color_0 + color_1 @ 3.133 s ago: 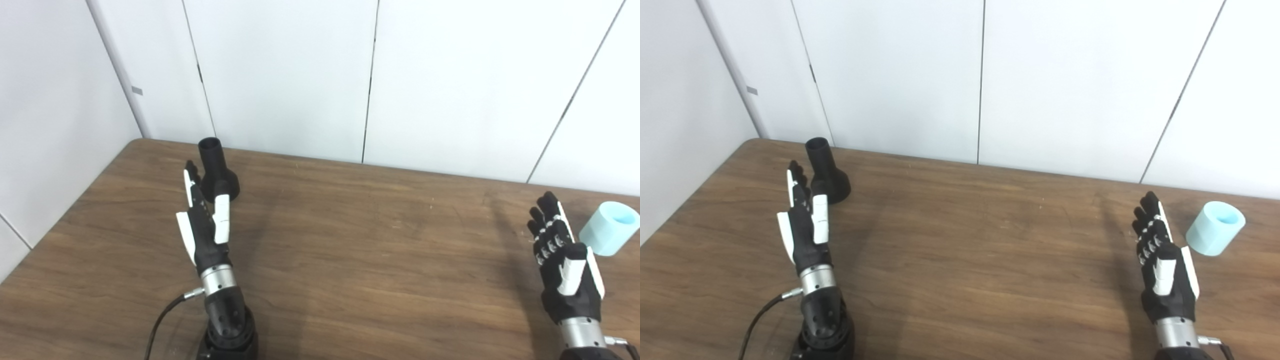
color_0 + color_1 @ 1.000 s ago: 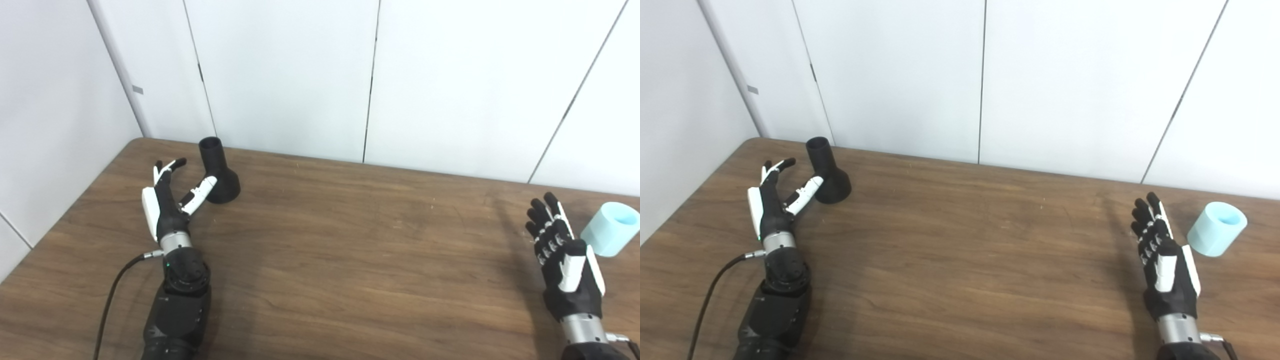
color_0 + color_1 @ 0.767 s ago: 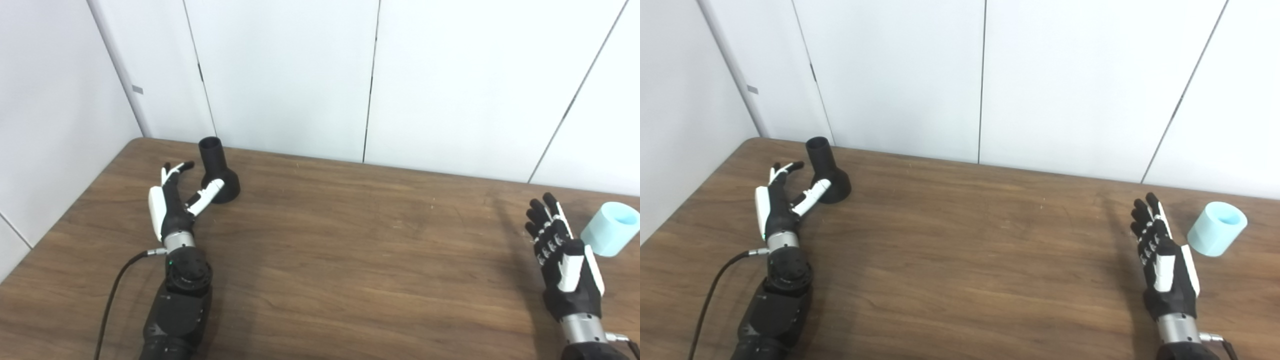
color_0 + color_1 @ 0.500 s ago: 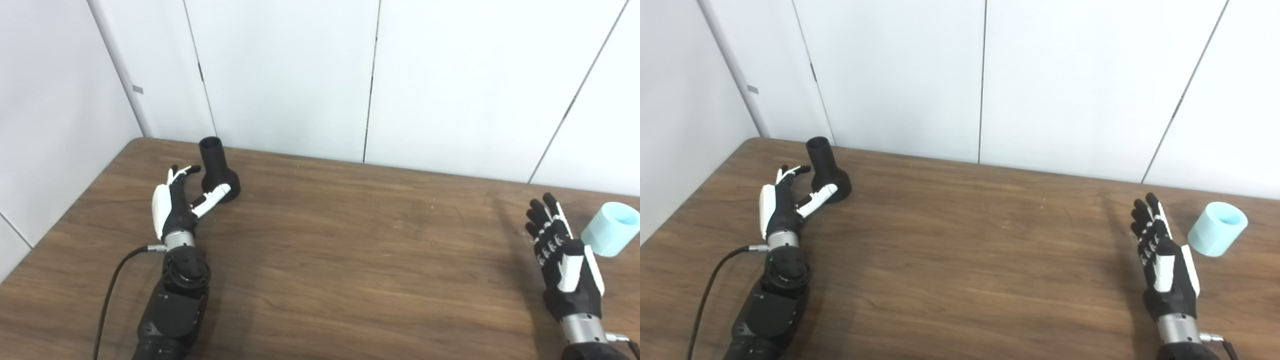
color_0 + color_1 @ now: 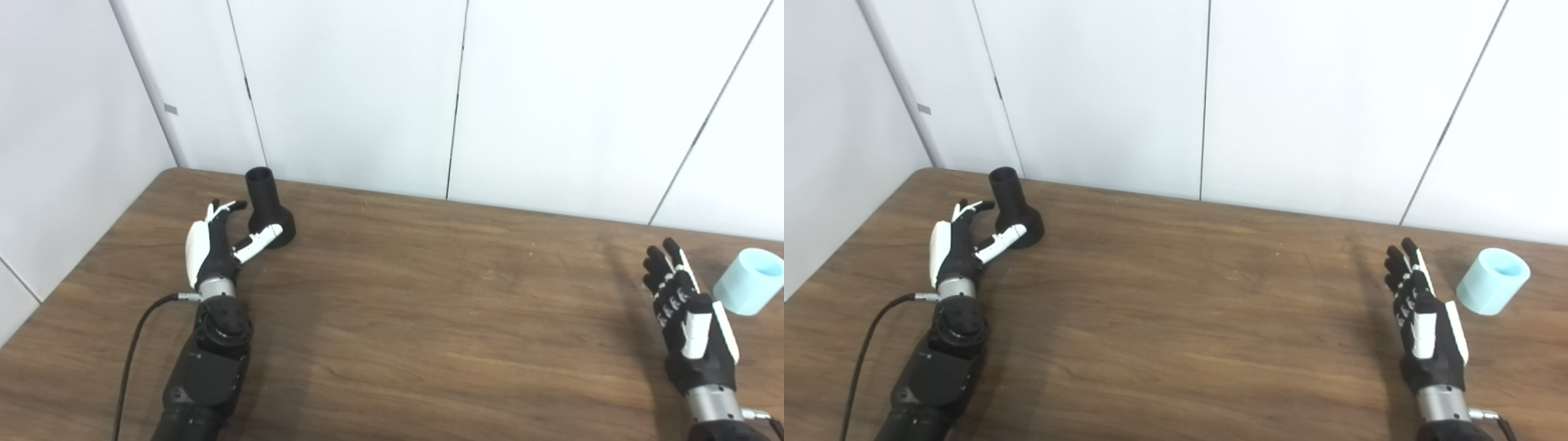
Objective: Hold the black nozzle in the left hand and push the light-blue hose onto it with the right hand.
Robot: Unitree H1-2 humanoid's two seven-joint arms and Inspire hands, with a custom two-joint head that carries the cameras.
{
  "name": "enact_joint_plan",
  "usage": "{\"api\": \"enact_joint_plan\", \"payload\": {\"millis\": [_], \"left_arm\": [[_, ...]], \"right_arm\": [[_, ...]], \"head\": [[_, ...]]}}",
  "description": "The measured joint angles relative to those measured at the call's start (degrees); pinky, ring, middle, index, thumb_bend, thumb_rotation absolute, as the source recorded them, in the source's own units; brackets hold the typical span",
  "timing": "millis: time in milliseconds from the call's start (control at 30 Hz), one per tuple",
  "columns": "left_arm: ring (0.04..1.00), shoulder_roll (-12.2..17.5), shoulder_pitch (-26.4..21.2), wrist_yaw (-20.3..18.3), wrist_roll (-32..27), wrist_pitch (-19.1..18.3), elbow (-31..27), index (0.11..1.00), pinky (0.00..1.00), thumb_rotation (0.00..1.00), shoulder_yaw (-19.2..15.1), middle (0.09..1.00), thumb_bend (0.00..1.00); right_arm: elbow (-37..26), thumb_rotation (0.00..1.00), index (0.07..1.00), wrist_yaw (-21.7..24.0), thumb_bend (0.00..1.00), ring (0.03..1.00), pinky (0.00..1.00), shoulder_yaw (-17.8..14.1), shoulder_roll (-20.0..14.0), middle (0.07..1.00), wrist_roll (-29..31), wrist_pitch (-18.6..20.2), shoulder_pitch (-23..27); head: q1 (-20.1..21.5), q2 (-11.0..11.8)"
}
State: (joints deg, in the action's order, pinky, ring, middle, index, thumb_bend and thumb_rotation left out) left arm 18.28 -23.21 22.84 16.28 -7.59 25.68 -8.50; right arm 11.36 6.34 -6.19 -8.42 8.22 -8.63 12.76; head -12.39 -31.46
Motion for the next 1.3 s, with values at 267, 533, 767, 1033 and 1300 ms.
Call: {"api": "enact_joint_plan", "payload": {"millis": [267,533,767,1033,1300], "left_arm": [[1.0,0.47,-1.29,-0.14,0.28,-0.7,1.4,0.716,1.0,0.52,0.75,1.0,1.0],[1.0,1.44,-1.92,-1.6,0.9,-0.47,2.58,0.733,1.0,0.54,1.73,1.0,1.0],[1.0,1.54,-1.94,-3.0,1.09,-1.3,1.62,0.702,1.0,0.52,2.09,1.0,1.0],[0.989,0.57,-1.55,-2.76,0.63,-1.98,0.29,0.525,1.0,0.32,1.02,0.909,0.89],[0.926,0.0,-1.96,-1.67,0.35,-1.59,0.47,0.484,1.0,0.07,0.81,0.774,0.52]], "right_arm": [[-0.26,1.0,0.995,0.0,0.77,0.962,0.98,0.0,0.04,0.946,-0.05,0.0,-0.14],[-0.69,1.0,0.993,0.0,0.76,0.961,0.98,-0.01,0.17,0.94,-0.15,0.02,-0.46],[-0.75,1.0,0.992,-0.06,0.77,0.96,0.98,-0.03,0.24,0.939,-0.2,0.03,-0.49],[-0.9,1.0,0.99,-0.21,0.78,0.96,0.98,-0.05,0.46,0.937,-0.43,0.14,-0.5],[-1.34,1.0,0.99,-0.31,0.78,0.96,0.99,-0.05,0.75,0.935,-0.61,1.24,-0.69]], "head": [[0.18,-0.09],[0.26,-0.18],[0.26,-0.35],[0.26,-0.7],[0.44,-0.97]]}}
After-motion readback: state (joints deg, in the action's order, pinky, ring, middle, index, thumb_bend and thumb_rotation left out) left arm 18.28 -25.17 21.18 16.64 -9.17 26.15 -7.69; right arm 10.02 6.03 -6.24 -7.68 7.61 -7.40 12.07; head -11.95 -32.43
